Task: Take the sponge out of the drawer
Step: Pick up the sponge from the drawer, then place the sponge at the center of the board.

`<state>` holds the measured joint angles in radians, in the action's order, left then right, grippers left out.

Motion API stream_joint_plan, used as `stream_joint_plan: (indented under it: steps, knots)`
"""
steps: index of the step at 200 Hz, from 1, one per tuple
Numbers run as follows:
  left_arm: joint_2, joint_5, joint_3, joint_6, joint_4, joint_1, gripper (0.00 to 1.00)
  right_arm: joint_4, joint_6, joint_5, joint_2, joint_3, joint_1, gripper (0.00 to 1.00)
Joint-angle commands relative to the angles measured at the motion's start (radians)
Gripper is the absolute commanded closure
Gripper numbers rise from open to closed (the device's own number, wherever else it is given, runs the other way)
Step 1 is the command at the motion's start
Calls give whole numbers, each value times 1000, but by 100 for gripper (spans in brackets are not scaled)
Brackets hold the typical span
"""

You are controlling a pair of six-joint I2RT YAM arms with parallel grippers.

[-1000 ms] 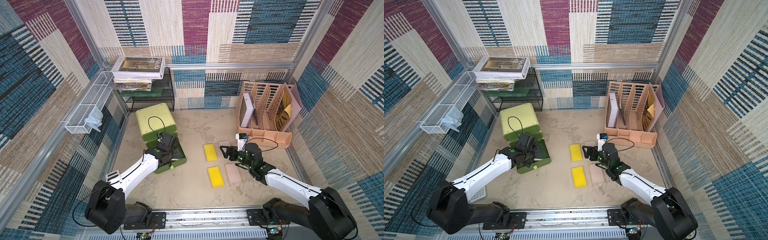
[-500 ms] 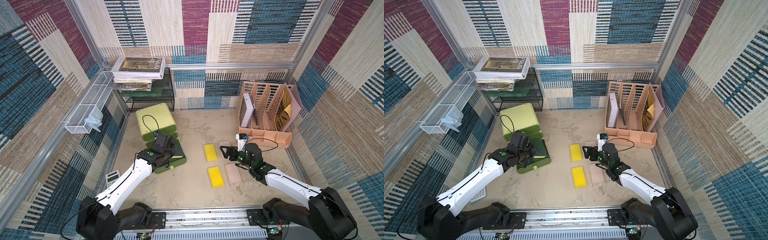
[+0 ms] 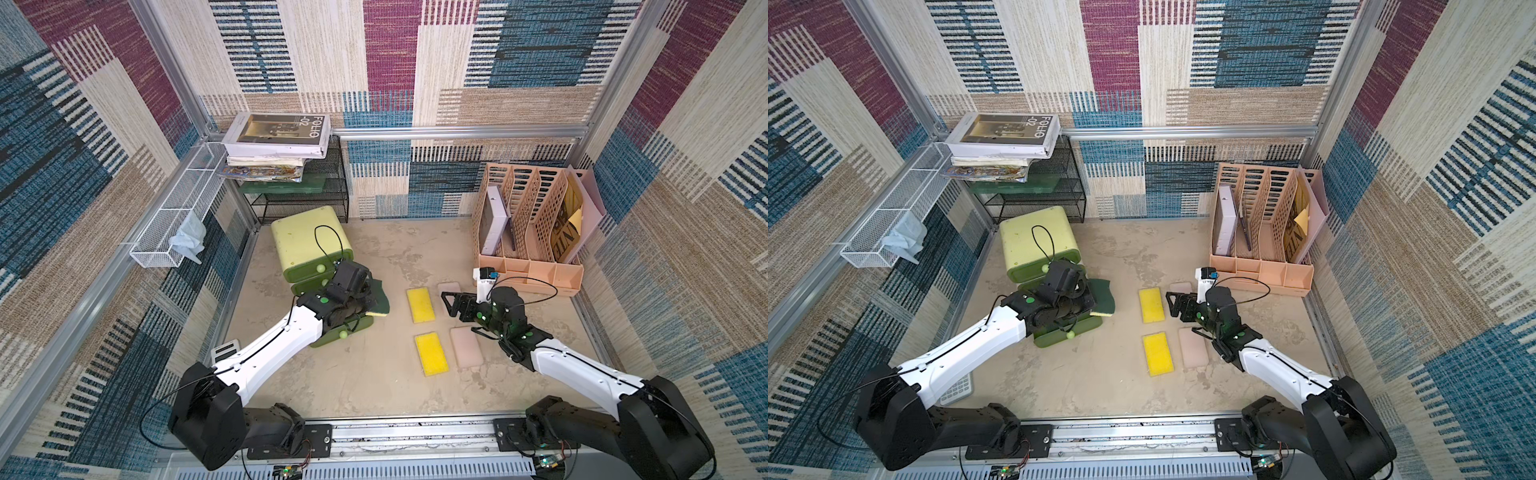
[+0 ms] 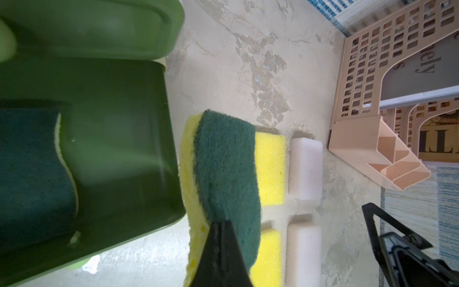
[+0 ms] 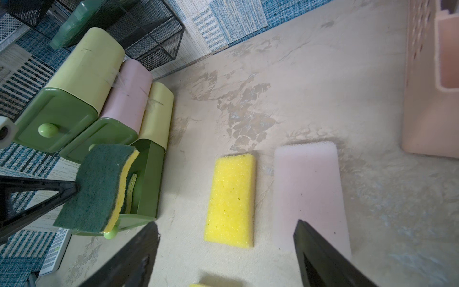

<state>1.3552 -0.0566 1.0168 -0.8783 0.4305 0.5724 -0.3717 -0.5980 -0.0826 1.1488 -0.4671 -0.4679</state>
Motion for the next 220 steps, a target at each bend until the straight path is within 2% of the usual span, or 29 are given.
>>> stream_joint_plan:
  steps: [1,102,220]
  knots:
    - [44,1,15,-5,-49,21,100,-15,-3,7,-7,4,1,12]
    - [267,27,54,-25,-124,50,100,-16,-3,6,-4,6,7,12]
    - [329,3,59,-20,-115,49,100,-15,-6,-3,-3,5,12,12]
